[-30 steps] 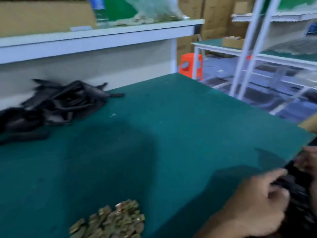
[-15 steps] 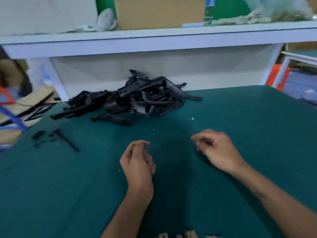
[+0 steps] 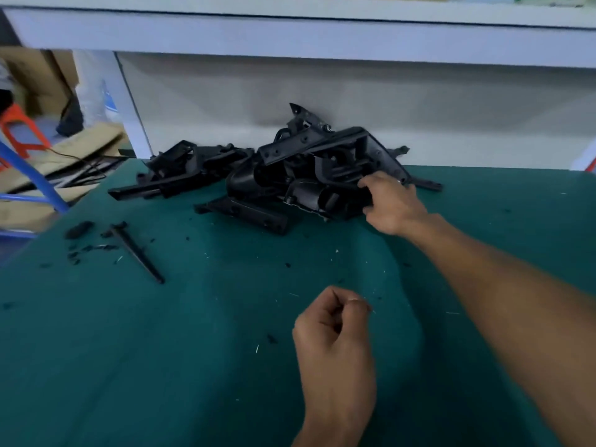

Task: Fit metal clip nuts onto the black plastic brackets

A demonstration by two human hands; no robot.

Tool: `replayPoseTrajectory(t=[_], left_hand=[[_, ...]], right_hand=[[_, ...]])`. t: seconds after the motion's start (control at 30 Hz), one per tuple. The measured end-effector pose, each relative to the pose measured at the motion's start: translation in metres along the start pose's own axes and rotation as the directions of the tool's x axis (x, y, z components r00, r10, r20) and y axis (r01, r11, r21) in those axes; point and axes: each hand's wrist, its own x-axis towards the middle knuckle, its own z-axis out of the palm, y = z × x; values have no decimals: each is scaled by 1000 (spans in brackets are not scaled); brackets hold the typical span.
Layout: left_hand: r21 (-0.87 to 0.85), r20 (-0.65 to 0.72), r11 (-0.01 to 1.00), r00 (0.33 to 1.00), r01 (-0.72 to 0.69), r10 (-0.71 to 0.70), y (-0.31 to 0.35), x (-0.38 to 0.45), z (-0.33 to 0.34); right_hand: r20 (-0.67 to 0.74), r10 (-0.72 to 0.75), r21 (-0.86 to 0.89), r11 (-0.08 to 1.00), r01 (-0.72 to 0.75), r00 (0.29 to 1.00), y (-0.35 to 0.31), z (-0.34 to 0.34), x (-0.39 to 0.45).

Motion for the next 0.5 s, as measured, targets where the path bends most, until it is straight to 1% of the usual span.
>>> replayPoseTrajectory(t=[0.03, 0.07, 0.1, 0.17, 0.27, 0.33, 0.4, 0.47, 0.5], left_hand=[[17, -2, 1000, 1000, -17, 17, -1, 1, 0], [36, -4, 999, 999, -37, 37, -1, 2, 1], [56, -5, 997, 998, -55, 55, -2, 2, 0], [83, -4, 993, 996, -89, 89, -2, 2, 0], [88, -2, 990, 994, -113, 114, -5, 4, 0], [79, 7, 992, 996, -95, 94, -7, 3, -1], [68, -4, 996, 998, -61, 62, -8, 3, -3], [32, -60, 999, 997, -42, 43, -5, 5, -6], [-51, -104, 999, 995, -14, 9, -4, 8, -8]], right_hand=[[-80, -37, -33, 999, 34, 996, 3, 4, -4], [-132, -82, -67, 995, 74, 988, 6, 8, -8], [-152, -133, -116, 987, 116, 979, 8, 12, -11], [-154, -217, -221, 958, 181, 964, 11, 15, -17], [-102, -282, -328, 915, 236, 954, 6, 11, -29], [-92, -372, -443, 846, 297, 924, 3, 7, -45], [-147, -481, -489, 795, 359, 865, 2, -3, -68], [-259, -597, -472, 764, 439, 759, -2, -16, -97], [-301, -653, -475, 735, 485, 695, -6, -23, -114]])
